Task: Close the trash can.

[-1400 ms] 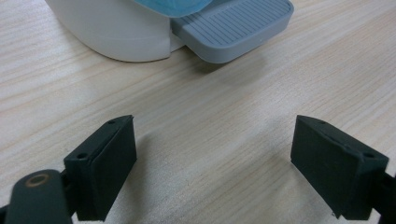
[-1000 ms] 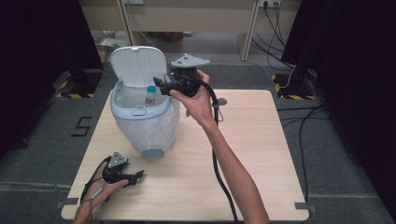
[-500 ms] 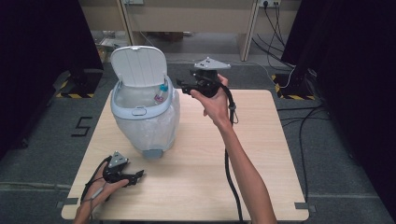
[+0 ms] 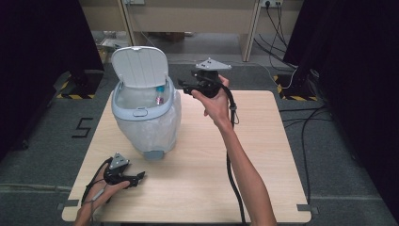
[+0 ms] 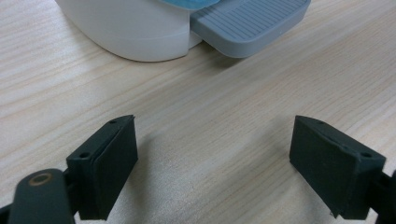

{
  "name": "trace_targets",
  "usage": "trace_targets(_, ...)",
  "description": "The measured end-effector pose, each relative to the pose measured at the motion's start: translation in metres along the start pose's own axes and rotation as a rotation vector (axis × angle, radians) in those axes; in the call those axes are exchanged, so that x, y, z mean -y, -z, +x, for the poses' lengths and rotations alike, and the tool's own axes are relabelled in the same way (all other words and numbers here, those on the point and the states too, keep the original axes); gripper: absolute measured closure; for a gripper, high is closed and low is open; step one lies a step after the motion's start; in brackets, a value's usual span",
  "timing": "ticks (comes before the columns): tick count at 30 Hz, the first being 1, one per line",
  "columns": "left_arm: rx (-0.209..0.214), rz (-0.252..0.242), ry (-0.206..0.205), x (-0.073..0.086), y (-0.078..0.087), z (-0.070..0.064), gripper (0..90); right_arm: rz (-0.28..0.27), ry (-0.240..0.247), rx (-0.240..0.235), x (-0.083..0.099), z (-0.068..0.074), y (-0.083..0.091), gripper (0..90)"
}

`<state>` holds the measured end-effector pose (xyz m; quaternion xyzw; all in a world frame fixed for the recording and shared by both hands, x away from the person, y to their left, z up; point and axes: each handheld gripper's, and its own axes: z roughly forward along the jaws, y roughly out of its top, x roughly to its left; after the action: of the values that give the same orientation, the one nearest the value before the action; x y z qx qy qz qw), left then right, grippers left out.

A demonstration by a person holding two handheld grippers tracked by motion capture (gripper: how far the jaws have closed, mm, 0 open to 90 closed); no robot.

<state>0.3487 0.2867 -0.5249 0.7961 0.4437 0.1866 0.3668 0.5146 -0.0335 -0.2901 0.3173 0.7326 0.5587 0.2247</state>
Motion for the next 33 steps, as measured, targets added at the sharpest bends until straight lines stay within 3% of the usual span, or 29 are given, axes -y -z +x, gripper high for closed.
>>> trace_targets(5, -0.001, 0.0, 0.001, 0.0, 0.0, 0.0, 14.4, 0.014, 0.003, 0.009, 0.002, -0.003, -0.009, 39.0)
trace_targets(9, -0.002, 0.0, 0.001, 0.0, 0.0, 0.0, 14.4, 0.012, -0.028, 0.007, 0.002, -0.011, -0.013, 44.3)
trace_targets(14, -0.003, 0.001, 0.0, 0.0, 0.0, 0.0, 14.3, 0.018, 0.013, 0.06, -0.003, -0.022, -0.02, 63.6)
trace_targets(18, -0.004, 0.001, -0.001, 0.0, 0.0, 0.0, 14.3, 0.01, 0.015, 0.07, -0.004, -0.026, -0.027, 71.6)
trace_targets(25, -0.002, 0.0, 0.001, 0.0, 0.0, 0.0, 14.3, 0.026, 0.065, 0.069, -0.016, -0.024, -0.042, 74.6)
trace_targets(33, -0.003, 0.0, 0.001, 0.0, 0.0, 0.0, 14.4, 0.041, 0.043, 0.018, -0.02, -0.018, -0.067, 74.8)
